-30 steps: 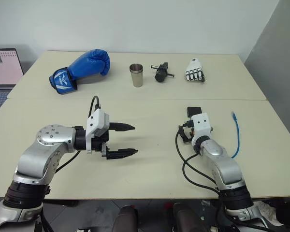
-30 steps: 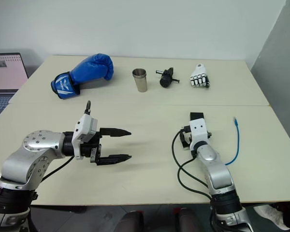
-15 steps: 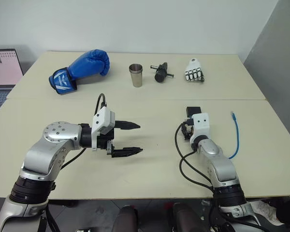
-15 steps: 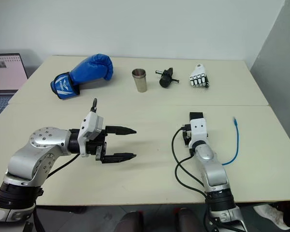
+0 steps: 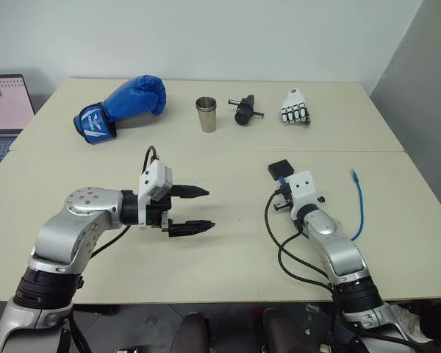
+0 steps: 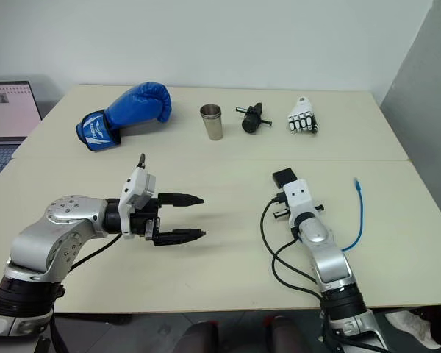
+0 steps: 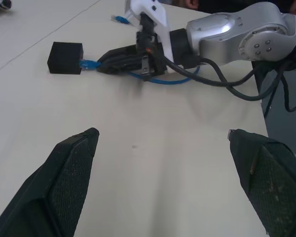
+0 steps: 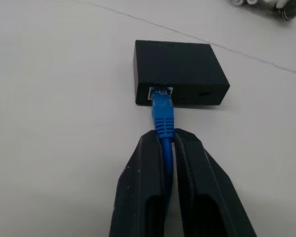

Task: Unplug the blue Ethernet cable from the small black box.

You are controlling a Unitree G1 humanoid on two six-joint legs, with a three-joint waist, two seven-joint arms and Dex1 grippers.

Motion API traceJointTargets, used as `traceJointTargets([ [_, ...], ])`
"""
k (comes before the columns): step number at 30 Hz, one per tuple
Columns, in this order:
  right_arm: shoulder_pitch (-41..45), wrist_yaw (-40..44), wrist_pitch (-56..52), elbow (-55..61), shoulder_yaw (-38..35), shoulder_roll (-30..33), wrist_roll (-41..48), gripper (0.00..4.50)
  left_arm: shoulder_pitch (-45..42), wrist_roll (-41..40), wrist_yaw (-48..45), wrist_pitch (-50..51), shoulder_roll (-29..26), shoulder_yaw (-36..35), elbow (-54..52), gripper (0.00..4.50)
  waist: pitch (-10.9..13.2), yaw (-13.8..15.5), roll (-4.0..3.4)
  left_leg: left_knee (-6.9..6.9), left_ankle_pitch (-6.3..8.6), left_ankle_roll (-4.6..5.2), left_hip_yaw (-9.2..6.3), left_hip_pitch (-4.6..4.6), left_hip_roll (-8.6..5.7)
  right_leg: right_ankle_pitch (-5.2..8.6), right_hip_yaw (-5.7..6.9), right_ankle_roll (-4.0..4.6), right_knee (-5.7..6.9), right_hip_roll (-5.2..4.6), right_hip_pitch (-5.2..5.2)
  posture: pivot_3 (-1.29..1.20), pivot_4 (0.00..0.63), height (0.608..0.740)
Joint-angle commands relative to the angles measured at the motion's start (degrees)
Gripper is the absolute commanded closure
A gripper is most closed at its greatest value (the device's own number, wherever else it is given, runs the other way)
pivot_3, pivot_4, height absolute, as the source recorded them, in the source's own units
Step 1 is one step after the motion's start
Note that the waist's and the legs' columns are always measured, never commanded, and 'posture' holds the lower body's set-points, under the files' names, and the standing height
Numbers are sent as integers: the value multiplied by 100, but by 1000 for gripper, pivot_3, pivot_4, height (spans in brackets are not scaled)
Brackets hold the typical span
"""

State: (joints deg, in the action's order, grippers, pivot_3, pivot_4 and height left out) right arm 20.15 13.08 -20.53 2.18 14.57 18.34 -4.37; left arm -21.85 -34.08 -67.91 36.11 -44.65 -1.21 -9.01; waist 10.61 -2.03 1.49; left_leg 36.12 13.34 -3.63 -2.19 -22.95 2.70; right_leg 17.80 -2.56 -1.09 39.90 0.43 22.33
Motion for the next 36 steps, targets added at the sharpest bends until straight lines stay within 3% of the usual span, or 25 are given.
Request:
traceJointTargets([
  [1,14,1291,1657,613,447,811,-175,4443,-277,-777,31,891,31,-497,397,0,1,2,0,0,0,0,2,0,-2,4,-1,-7,-1,-1,0,0,150,740],
  [9,764,2754,4332,191,609,1607,-10,4445,-822,-1436,-16,2166,106,-527,1066,0,3,-10,2,9,0,0,-5,2,0,14,7,-27,3,1,-5,0,150,740],
  [21,1354,3318,5085,1,558,1362,57,4446,-1040,-1769,245,2615,435,-659,1049,0,3,16,2,15,-1,-2,-14,2,2,-2,11,3,10,-2,-8,0,150,740],
  [24,1389,3293,5121,-42,527,1354,-3,4447,-1031,-1821,281,2683,427,-696,1045,510,3,15,2,16,-2,-3,-14,2,2,-3,11,3,10,-2,-10,0,150,740],
  [36,1417,3191,5232,-127,454,1352,-209,4462,-1032,-1944,334,2858,426,-750,1053,3268,3,16,2,17,-2,-3,-14,2,2,-3,10,3,11,-2,-10,0,150,740],
])
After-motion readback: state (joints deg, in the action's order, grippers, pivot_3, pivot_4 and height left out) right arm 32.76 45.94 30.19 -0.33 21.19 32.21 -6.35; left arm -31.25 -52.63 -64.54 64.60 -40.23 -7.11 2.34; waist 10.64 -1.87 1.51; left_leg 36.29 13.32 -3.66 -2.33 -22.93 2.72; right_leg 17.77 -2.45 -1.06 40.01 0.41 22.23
